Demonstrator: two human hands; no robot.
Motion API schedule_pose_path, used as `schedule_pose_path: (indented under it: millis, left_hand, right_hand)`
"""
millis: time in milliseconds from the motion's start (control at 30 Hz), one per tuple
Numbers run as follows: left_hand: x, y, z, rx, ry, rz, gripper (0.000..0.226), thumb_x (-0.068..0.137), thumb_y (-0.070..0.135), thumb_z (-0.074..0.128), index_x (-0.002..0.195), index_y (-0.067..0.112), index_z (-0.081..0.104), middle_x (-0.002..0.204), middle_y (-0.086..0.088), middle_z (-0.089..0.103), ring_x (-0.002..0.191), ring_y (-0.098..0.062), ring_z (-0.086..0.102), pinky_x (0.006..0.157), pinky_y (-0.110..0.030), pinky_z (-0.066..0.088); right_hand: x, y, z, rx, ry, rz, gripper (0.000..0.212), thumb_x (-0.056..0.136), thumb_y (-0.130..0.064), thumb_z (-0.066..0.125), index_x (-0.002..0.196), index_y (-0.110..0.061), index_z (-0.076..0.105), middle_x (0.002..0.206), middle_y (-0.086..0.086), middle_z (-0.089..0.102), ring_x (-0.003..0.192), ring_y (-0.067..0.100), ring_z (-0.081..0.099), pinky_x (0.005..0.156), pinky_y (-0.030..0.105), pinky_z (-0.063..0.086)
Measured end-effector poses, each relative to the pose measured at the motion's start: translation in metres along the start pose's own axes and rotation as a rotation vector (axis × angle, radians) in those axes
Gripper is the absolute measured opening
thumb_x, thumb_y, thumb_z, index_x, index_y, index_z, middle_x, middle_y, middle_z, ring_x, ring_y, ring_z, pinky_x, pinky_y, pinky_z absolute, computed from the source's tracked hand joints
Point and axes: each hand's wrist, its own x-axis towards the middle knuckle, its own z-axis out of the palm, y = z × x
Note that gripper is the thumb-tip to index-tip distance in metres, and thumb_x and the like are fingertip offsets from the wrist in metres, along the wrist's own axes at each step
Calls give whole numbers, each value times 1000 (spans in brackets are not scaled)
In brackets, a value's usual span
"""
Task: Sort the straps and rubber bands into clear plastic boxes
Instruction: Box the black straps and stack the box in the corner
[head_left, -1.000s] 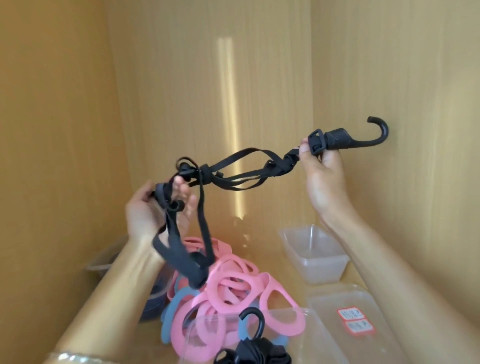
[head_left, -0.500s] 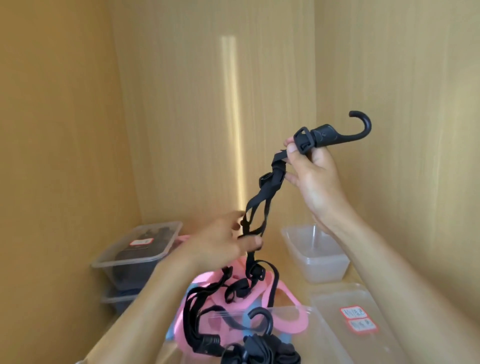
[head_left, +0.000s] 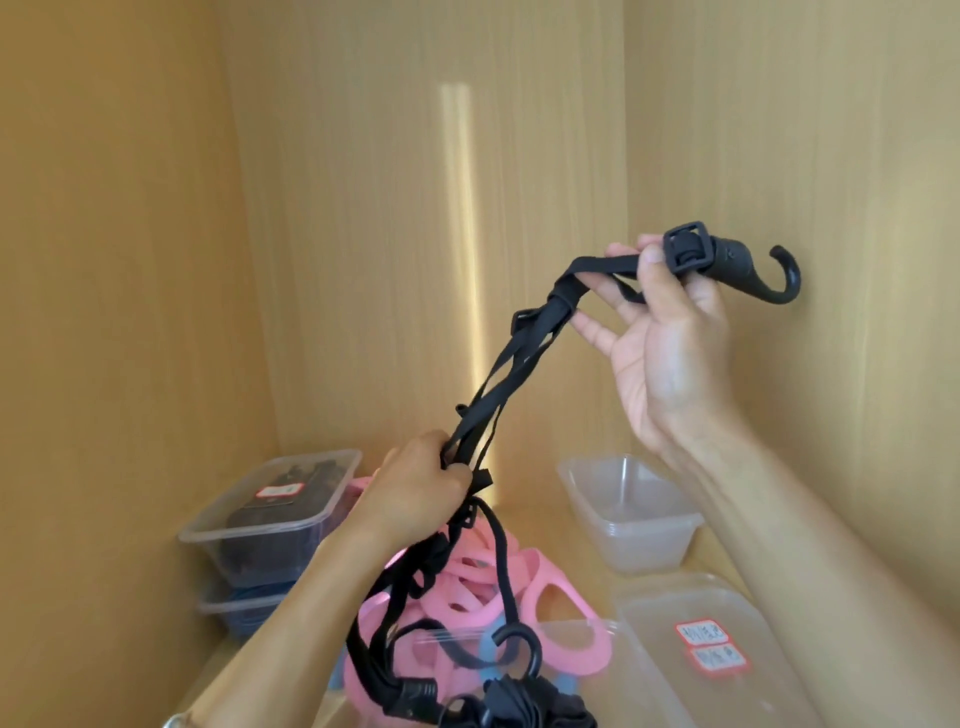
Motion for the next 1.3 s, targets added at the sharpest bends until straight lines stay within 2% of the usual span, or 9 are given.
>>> schedule_pose_path:
  millis: [133, 367, 600, 733, 833, 933, 1000, 1100, 1300]
  left_hand:
    - [4, 4, -15, -440, 205, -61, 13, 95, 8, 39, 91, 7, 51, 85, -21, 67, 79, -37, 67, 72, -51, 56]
    - [4, 19, -46, -1371, 568, 57, 31, 92, -9, 27, 102, 15, 44, 90, -9, 59, 74, -19, 58, 69, -32, 49]
    - [2, 11, -20, -863, 160, -14, 15, 101, 15, 41, 107, 17, 54, 80, -3, 67, 62, -10, 58, 63, -28, 44]
    - [-6, -6, -28, -14, -485, -133, 79, 89, 52, 58, 151, 25, 18, 145, 5, 42, 125, -9, 43, 102, -26, 31]
    - [-11, -3, -40, 387, -525, -126, 79, 80, 66, 59, 145, 30, 34, 145, 9, 41, 129, -14, 43, 104, -27, 37]
    - [-21, 10, -48, 345, -439, 38, 22, 86, 46, 64, 101, 30, 65, 98, 14, 64, 87, -2, 58, 68, -13, 41]
    - [-30, 18, -44, 225, -630, 95, 2, 86, 34, 67, 86, 33, 68, 88, 12, 70, 85, -6, 64, 75, -17, 47]
    - [-40, 26, -33, 312, -931, 40, 25, 87, 20, 64, 109, 32, 65, 117, 8, 66, 101, -10, 62, 88, -21, 48]
    - [-34, 18, -25, 476, -942, -47, 42, 86, 16, 63, 125, 29, 56, 123, 5, 56, 103, -13, 55, 90, -26, 45]
  right_hand:
    - [1, -4, 1, -16, -23, -28, 14, 103, -21, 43, 93, -19, 53, 109, -2, 60, 105, 20, 68, 90, 45, 54]
    - [-3, 18, 2, -330, -104, -2, 9, 102, -24, 46, 96, -26, 53, 96, -16, 67, 103, 6, 66, 101, 35, 45]
    - [9, 14, -15, -387, -20, -110, 16, 100, -28, 50, 87, -33, 58, 82, -30, 66, 104, 8, 62, 107, 41, 41]
    - [8, 17, -18, -493, 3, -36, 18, 101, -29, 48, 85, -31, 55, 93, -11, 67, 93, 9, 65, 94, 32, 48]
    - [4, 23, -18, -615, -79, 66, 15, 101, -31, 47, 89, -29, 56, 107, -1, 65, 94, 13, 63, 90, 30, 49]
    - [1, 27, -16, -724, -183, 141, 16, 101, -32, 47, 92, -24, 57, 94, 2, 64, 91, 15, 63, 81, 25, 50]
    - [-2, 29, -14, -780, -226, 155, 20, 101, -33, 46, 88, -20, 55, 84, 7, 58, 82, 18, 60, 71, 24, 47]
    - [-4, 31, -14, -842, -264, 173, 28, 101, -35, 46, 94, -9, 56, 83, 1, 51, 77, 15, 52, 73, 28, 43]
    - [-3, 33, -19, -843, -285, 214, 29, 100, -35, 47, 105, -8, 58, 98, 7, 63, 100, 20, 63, 91, 34, 50]
